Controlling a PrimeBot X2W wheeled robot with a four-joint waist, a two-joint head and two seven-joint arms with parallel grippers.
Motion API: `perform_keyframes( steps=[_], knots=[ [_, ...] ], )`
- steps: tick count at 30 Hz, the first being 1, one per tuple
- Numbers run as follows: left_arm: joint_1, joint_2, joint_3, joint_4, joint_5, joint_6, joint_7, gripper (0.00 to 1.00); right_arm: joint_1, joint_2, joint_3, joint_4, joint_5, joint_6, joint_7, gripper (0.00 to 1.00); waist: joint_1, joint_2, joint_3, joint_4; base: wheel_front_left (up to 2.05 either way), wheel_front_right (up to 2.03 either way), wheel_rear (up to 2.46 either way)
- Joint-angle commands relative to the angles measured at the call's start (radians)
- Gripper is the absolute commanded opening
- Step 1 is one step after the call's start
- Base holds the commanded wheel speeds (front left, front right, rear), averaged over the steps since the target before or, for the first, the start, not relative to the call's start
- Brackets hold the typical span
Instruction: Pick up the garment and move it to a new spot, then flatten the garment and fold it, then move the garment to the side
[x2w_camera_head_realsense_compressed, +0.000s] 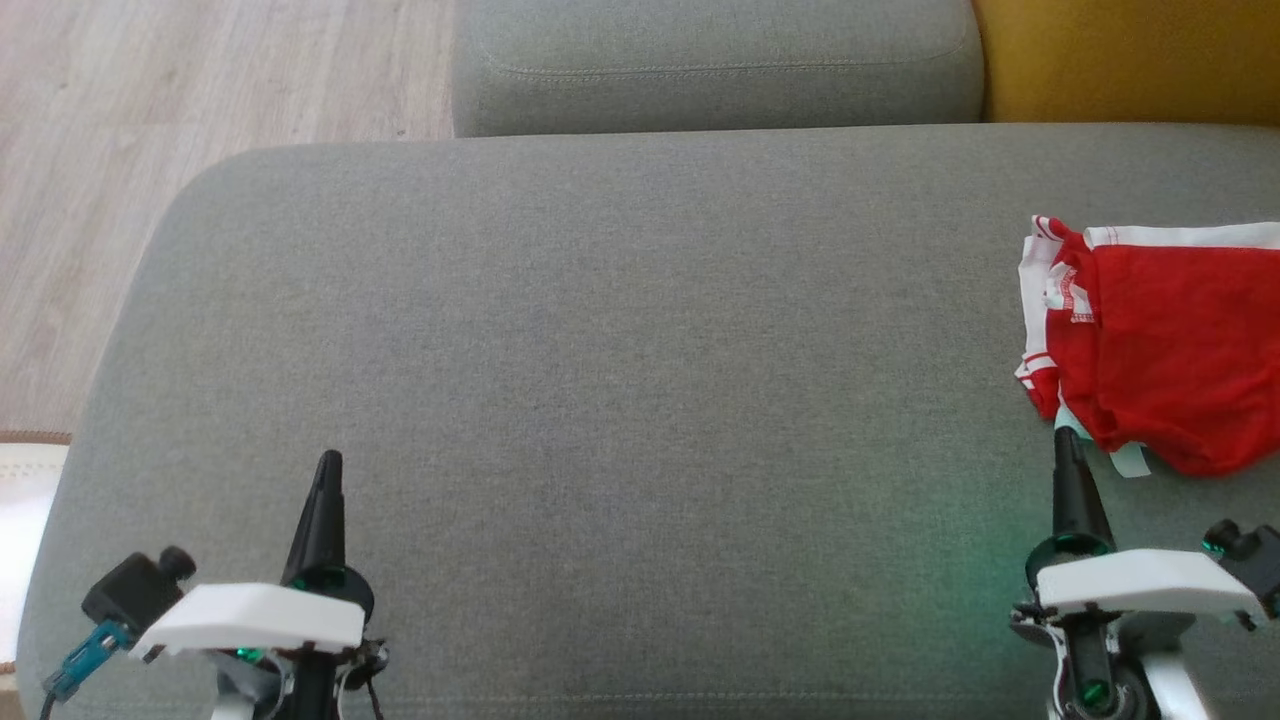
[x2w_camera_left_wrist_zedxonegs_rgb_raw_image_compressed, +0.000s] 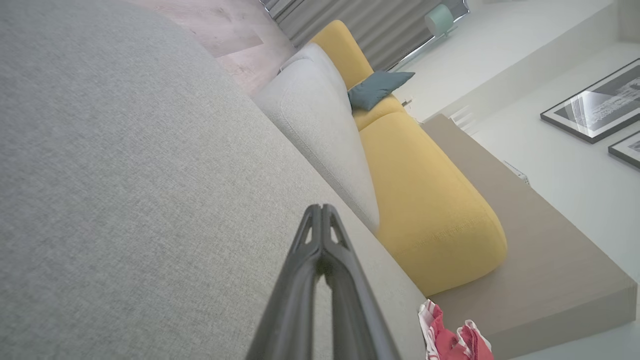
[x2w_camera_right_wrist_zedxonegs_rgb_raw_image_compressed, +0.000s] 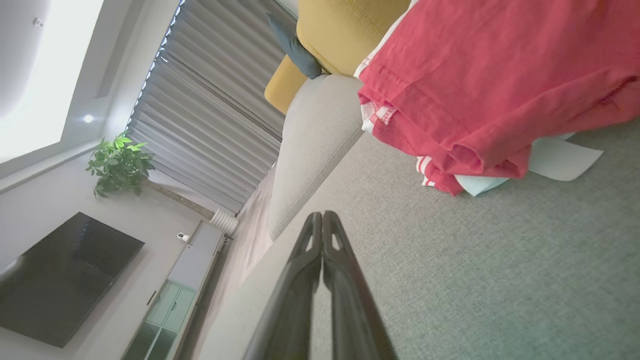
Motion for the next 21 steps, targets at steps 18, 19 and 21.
perform_keyframes(
  steps=[18,19,21],
  knots=[
    [-0.072,0.018,0.066,-0.006,-0.198,-0.013,0.056,0.00,-0.055,-0.020,-0.024,-0.042,0.205,0.004,0.055,0.00,0.0000,0.0000,0.000,-0.002,0.00,0.00,0.00],
    [-0.073,0.018,0.068,-0.005,-0.208,-0.014,0.059,0.00,-0.055,-0.020,-0.026,-0.042,0.216,0.005,0.058,0.00,0.0000,0.0000,0.001,-0.002,0.00,0.00,0.00],
    [-0.075,0.018,0.073,-0.003,-0.228,-0.014,0.065,0.00,-0.056,-0.020,-0.029,-0.042,0.237,0.005,0.064,0.00,0.0000,0.0000,0.001,-0.003,0.00,0.00,0.00]
  ],
)
